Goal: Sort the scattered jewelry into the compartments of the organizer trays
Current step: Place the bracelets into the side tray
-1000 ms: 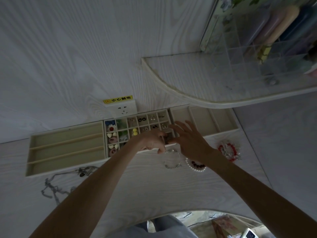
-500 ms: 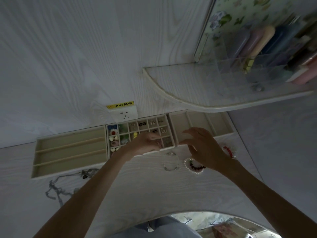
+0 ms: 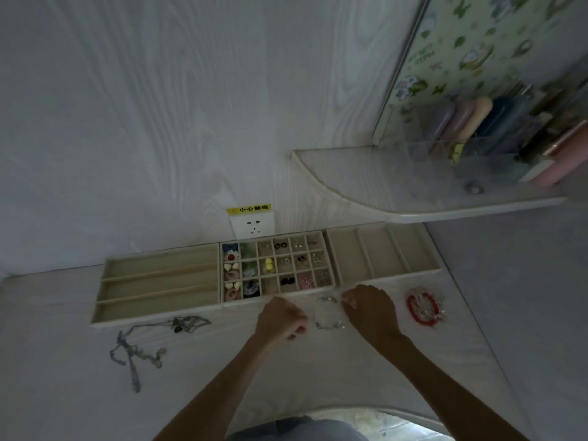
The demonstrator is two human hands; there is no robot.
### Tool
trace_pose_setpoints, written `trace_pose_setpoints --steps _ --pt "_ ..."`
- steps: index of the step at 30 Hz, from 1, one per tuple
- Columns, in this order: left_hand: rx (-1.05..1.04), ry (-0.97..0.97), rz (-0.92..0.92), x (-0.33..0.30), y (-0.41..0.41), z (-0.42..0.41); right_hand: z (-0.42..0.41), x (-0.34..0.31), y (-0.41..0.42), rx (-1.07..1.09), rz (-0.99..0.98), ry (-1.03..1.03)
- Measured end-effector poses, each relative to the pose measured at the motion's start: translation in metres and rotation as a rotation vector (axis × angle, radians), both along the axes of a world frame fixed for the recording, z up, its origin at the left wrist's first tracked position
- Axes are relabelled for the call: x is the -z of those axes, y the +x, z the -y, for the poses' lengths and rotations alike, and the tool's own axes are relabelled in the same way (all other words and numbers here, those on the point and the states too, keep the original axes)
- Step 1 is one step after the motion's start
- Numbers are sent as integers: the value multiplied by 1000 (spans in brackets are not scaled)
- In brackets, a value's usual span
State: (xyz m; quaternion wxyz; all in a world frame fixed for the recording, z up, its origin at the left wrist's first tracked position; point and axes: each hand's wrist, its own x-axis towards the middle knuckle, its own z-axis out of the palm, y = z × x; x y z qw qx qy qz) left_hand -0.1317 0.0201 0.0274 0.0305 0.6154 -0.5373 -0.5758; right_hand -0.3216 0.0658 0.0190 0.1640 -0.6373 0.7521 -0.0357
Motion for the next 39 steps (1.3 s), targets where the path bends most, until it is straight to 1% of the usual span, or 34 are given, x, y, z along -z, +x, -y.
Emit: trace_pose_setpoints --steps 3,5,7,9,12,14,16,17,19,21,23,26,30,33,37,39 --pt "0 -50 4 2 -6 -5 0 2 7 23 -14 40" --pt "-15 -46 4 4 -8 -5 2 6 8 53 -17 57" --pt "-25 -40 -1 5 -10 -4 5 7 9 96 9 48" --pt "22 -33 -1 5 -12 -2 6 8 9 104 46 48" --pt "34 35 10 -2 -15 1 1 9 11 118 224 29" --pt "45 74 28 -10 -15 5 -5 8 8 104 427 -61" --pt "135 17 27 -18 -13 12 -10 0 6 97 649 -121" --pt "185 -28 13 -22 -12 15 -11 -6 5 112 720 -121" --pt "263 -122 -37 -32 -13 21 -10 -20 3 142 774 -98" --pt "357 -186 -70 -42 -18 29 -6 -34 -1 147 792 -131" --pt "458 -188 -104 -52 -28 37 1 -48 -8 158 874 -177" --pt "513 -131 -148 -62 -44 48 12 -63 -23 186 968 -173" --pt "481 -144 -208 -58 -59 65 25 -63 -44 241 1006 -207" --pt "466 -145 -176 -47 -72 80 35 -54 -61 324 1030 -233" --pt "504 -329 -55 -35 -91 95 52 -32 -78 399 981 -247" --pt "477 -395 -12 -30 -97 100 60 -26 -79 421 901 -252"
